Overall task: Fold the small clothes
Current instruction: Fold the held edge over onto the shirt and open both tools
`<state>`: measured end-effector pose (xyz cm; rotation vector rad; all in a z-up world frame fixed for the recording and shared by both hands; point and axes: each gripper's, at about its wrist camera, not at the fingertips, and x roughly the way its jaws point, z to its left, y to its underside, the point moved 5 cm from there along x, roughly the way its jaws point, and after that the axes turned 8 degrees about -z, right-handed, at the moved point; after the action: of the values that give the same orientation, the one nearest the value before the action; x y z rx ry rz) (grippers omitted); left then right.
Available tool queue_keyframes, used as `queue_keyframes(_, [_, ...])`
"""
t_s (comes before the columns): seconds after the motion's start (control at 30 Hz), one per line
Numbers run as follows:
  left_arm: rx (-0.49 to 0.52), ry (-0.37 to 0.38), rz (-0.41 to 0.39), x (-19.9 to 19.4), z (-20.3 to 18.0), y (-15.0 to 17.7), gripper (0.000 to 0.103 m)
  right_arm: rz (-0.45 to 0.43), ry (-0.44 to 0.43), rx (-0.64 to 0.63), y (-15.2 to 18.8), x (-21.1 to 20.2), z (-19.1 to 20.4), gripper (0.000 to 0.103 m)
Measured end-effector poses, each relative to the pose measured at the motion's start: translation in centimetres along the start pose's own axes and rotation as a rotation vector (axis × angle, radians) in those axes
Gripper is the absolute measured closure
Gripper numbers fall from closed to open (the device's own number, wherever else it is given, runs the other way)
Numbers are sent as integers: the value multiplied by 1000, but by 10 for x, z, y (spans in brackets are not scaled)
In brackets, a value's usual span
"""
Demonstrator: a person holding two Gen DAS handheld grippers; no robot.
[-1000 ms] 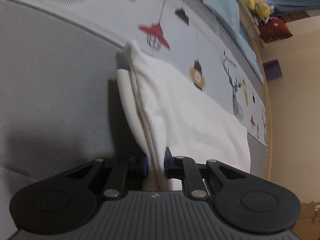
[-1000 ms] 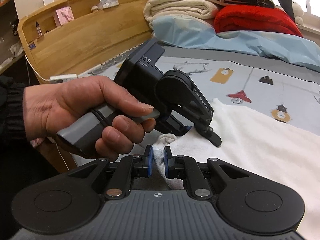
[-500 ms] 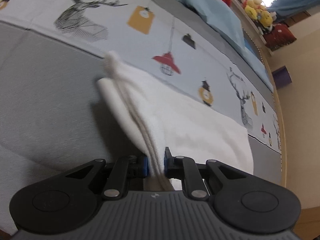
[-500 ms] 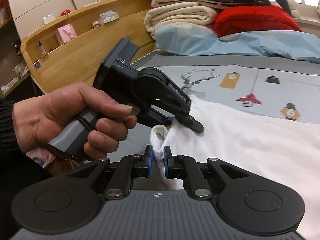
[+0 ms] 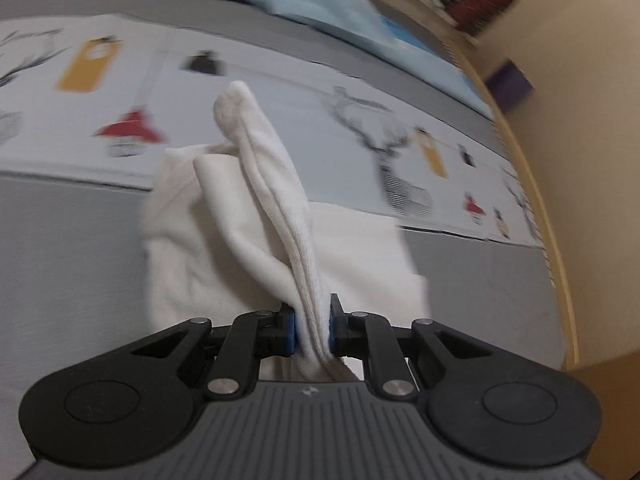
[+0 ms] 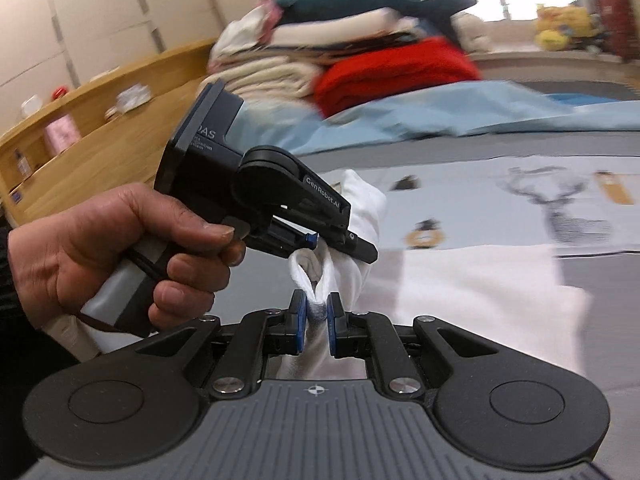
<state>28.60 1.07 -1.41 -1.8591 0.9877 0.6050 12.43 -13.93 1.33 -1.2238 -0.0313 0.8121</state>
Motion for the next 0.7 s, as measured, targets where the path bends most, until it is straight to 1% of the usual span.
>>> queue_keyframes(0.1, [83,31,-11,18,-52,8,88,-32,73,31,-1,-28,-29,93])
queue_keyframes(0.27, [168,95,-17,45,-116,27,87,-59,178,81,5,-63,-74,93])
queue_keyframes(0.33, [206,104,-14,54,-134,34,80,-53,232,102,10,-71,-88,93])
queue_keyframes(0.37, [220,113,-7,56,-141,36,72,-35,275,118,13,-72,-97,93])
queue_keyframes(0.4, [231,132,-9,57,-146,38,67,-10,315,139,18,-74,-110,92])
queue_keyframes(0.47, [232,151,-49,49,-145,35,65,38,395,186,23,-71,-127,91])
queue_keyframes(0.5, [220,154,-71,43,-141,32,63,49,443,208,26,-71,-134,88])
queue_keyframes(0.53, [203,157,-88,37,-135,28,61,54,464,228,27,-71,-138,88])
queue_keyframes(0.6, [161,155,-107,25,-119,21,61,52,487,259,25,-69,-144,88])
queue_keyframes(0.7, [161,116,-122,5,-96,14,61,28,474,251,9,-63,-141,88])
